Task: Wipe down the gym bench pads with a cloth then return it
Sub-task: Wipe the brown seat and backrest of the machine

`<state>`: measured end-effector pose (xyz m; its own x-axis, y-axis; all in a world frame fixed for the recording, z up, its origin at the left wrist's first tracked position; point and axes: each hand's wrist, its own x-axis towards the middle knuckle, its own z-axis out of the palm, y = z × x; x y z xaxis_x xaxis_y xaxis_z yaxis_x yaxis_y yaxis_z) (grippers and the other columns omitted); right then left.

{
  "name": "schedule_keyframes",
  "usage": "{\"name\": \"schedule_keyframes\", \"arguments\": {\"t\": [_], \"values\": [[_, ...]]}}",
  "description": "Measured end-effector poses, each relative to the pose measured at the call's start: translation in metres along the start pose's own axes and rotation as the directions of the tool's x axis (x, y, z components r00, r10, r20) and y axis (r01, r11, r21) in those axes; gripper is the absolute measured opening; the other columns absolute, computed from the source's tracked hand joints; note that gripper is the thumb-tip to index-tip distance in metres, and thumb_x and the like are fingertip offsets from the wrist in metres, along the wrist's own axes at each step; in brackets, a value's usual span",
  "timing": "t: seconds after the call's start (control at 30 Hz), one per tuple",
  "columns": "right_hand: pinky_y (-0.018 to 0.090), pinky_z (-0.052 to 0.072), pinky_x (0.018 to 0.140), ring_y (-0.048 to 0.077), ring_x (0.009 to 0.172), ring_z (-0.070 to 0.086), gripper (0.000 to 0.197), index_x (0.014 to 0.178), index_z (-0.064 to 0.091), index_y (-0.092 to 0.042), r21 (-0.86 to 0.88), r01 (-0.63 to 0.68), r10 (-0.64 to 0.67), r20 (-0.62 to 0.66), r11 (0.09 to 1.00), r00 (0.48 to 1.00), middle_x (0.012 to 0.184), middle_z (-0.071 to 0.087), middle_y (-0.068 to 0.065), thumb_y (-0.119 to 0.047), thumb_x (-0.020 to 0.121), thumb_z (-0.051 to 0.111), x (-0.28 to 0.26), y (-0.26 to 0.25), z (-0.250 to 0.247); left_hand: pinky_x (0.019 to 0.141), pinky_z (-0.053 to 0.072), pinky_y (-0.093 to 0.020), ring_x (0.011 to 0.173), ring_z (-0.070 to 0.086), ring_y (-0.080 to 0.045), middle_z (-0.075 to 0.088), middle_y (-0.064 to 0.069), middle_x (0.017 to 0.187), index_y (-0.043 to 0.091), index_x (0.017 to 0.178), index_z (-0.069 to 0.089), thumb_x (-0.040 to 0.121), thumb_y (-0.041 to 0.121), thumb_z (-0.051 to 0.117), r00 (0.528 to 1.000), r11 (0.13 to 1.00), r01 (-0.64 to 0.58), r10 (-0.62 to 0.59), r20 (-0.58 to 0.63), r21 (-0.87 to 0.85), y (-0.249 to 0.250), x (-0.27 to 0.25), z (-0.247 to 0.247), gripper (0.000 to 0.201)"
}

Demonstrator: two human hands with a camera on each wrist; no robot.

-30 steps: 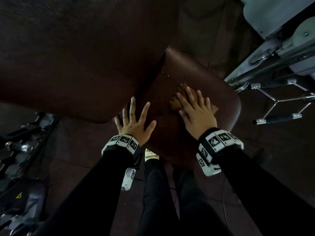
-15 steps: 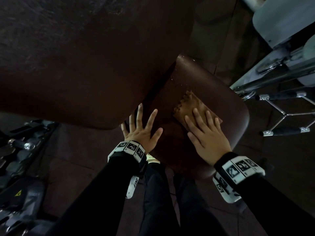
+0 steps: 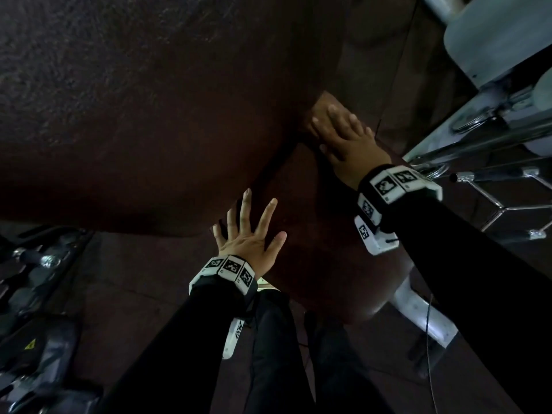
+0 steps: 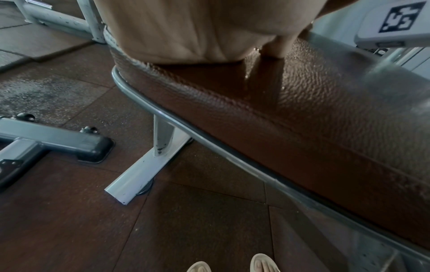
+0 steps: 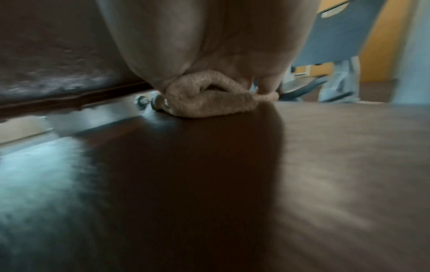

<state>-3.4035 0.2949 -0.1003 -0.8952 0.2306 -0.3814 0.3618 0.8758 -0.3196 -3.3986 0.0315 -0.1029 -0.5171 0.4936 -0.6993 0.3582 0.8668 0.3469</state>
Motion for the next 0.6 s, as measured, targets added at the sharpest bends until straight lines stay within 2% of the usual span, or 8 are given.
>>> {"name": "schedule_keyframes", "arguments": {"t": [0.1, 0.2, 0.3, 0.37, 0.43, 0.5, 0.6], "values": [[0.05, 0.006, 0.113, 0.034, 0.144, 0.005, 0.053, 0.146, 0.014, -0.043, 0.079, -0.097, 0.102, -0.061, 0.992, 0.993, 0.158, 0.003, -0.003, -0.035, 0.098, 0.036, -0.028, 0.016, 0.004, 0.095, -0.025, -0.049, 0.139, -0.028, -0.025, -0.06, 0.022, 0.125, 0.066, 0.116, -0.039, 0.08, 0.075, 0.007, 1.0, 1.0, -0.008, 0.008, 0.0, -0.011, 0.0, 0.0, 0.0, 0.059], [0.054, 0.008, 0.112, 0.038, 0.143, 0.003, 0.057, 0.147, 0.016, -0.037, 0.103, -0.114, 0.123, -0.086, 0.988, 0.989, 0.158, 0.006, 0.001, -0.027, 0.097, 0.042, -0.069, 0.015, 0.014, 0.094, -0.026, -0.048, 0.137, -0.029, -0.023, -0.059, 0.022, 0.126, 0.066, 0.117, -0.039, 0.079, 0.075, 0.007, 1.0, 1.0, -0.008, 0.008, -0.003, -0.02, 0.0, 0.0, 0.0, 0.06], [0.056, 0.01, 0.111, 0.041, 0.142, 0.001, 0.059, 0.148, 0.017, -0.033, 0.085, -0.113, 0.117, -0.043, 0.99, 0.992, 0.158, 0.006, 0.0, -0.023, 0.096, 0.044, -0.105, -0.01, 0.028, 0.094, -0.025, -0.048, 0.139, -0.027, -0.026, -0.06, 0.022, 0.124, 0.066, 0.117, -0.039, 0.08, 0.074, 0.009, 1.0, 1.0, -0.003, 0.003, 0.005, -0.015, 0.0, 0.0, 0.0, 0.061], [0.049, 0.003, 0.113, 0.038, 0.143, -0.005, 0.06, 0.148, 0.009, -0.034, 0.065, -0.076, 0.075, 0.016, 0.995, 0.997, 0.156, -0.004, -0.006, -0.025, 0.098, 0.04, -0.116, -0.032, 0.036, 0.094, -0.025, -0.048, 0.14, -0.026, -0.028, -0.061, 0.022, 0.123, 0.066, 0.115, -0.04, 0.082, 0.073, 0.01, 1.0, 1.0, -0.001, 0.001, 0.014, -0.011, 0.001, 0.001, -0.001, 0.061], [0.042, -0.005, 0.113, 0.033, 0.143, -0.011, 0.059, 0.146, 0.0, -0.037, 0.018, -0.014, 0.013, 0.051, 1.0, 0.999, 0.152, -0.013, -0.013, -0.029, 0.099, 0.033, -0.111, -0.05, 0.039, 0.094, -0.026, -0.048, 0.14, -0.027, -0.028, -0.062, 0.022, 0.122, 0.066, 0.114, -0.041, 0.082, 0.072, 0.011, 1.0, 1.0, 0.004, -0.004, 0.02, -0.007, 0.002, 0.0, -0.002, 0.061], [0.04, -0.008, 0.113, 0.03, 0.143, -0.013, 0.057, 0.147, -0.001, -0.039, -0.036, 0.048, -0.045, 0.066, 0.998, 0.997, 0.154, -0.012, -0.012, -0.032, 0.099, 0.029, -0.091, -0.059, 0.035, 0.094, -0.026, -0.048, 0.139, -0.028, -0.027, -0.062, 0.022, 0.122, 0.066, 0.113, -0.042, 0.084, 0.071, 0.012, 1.0, 1.0, 0.008, -0.008, 0.022, 0.001, 0.003, -0.001, -0.003, 0.061], [0.041, -0.007, 0.113, 0.03, 0.143, -0.013, 0.058, 0.147, 0.002, -0.04, -0.084, 0.087, -0.08, 0.085, 0.993, 0.993, 0.157, -0.01, -0.011, -0.028, 0.099, 0.032, -0.045, -0.057, 0.021, 0.094, -0.026, -0.047, 0.139, -0.03, -0.025, -0.062, 0.021, 0.122, 0.066, 0.111, -0.043, 0.087, 0.07, 0.014, 0.999, 1.0, 0.018, -0.019, 0.03, 0.018, 0.005, -0.002, -0.004, 0.062]]}}
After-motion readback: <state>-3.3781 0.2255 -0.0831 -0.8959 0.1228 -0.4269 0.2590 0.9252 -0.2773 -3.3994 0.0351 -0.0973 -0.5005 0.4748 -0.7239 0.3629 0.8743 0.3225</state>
